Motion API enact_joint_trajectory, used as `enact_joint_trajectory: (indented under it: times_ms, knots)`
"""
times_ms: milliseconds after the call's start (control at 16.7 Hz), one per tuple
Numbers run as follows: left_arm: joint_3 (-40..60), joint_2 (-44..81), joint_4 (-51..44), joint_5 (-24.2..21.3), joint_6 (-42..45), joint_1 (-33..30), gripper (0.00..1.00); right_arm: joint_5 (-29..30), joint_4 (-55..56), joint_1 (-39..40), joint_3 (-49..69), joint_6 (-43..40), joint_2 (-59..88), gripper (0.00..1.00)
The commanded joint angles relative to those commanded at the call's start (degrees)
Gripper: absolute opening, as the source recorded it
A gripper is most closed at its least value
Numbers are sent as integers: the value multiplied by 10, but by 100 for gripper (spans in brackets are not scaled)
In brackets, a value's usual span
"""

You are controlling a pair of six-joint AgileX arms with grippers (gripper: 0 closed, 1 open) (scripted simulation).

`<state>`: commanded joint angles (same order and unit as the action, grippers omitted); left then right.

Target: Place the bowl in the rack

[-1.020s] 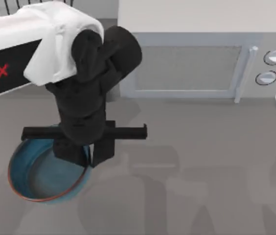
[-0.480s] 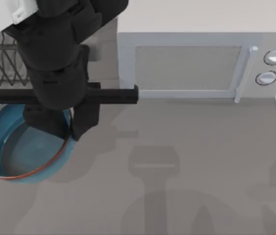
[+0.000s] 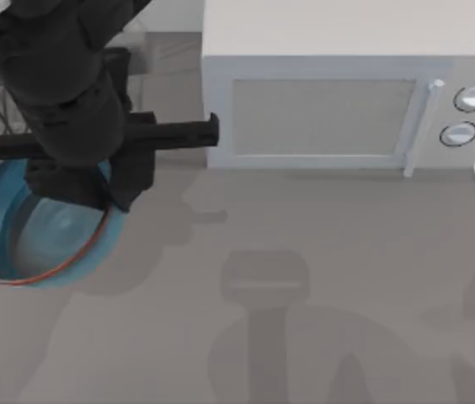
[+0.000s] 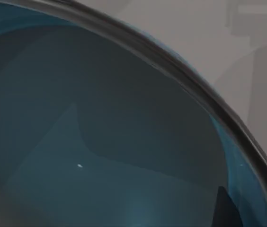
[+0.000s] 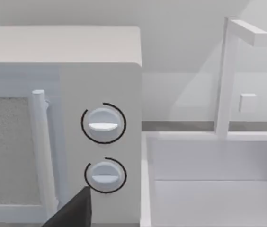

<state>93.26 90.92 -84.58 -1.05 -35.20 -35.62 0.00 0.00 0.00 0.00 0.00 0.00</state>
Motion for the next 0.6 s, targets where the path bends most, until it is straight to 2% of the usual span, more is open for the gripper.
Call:
enact_joint_trajectory:
  times_ms: [240, 600]
  knots:
    - [-56, -78, 140, -22, 72, 94, 0, 0, 0, 0, 0, 0, 0, 100]
    - [-184, -223, 444, -62, 219, 276, 0, 0, 0, 0, 0, 0, 0, 100]
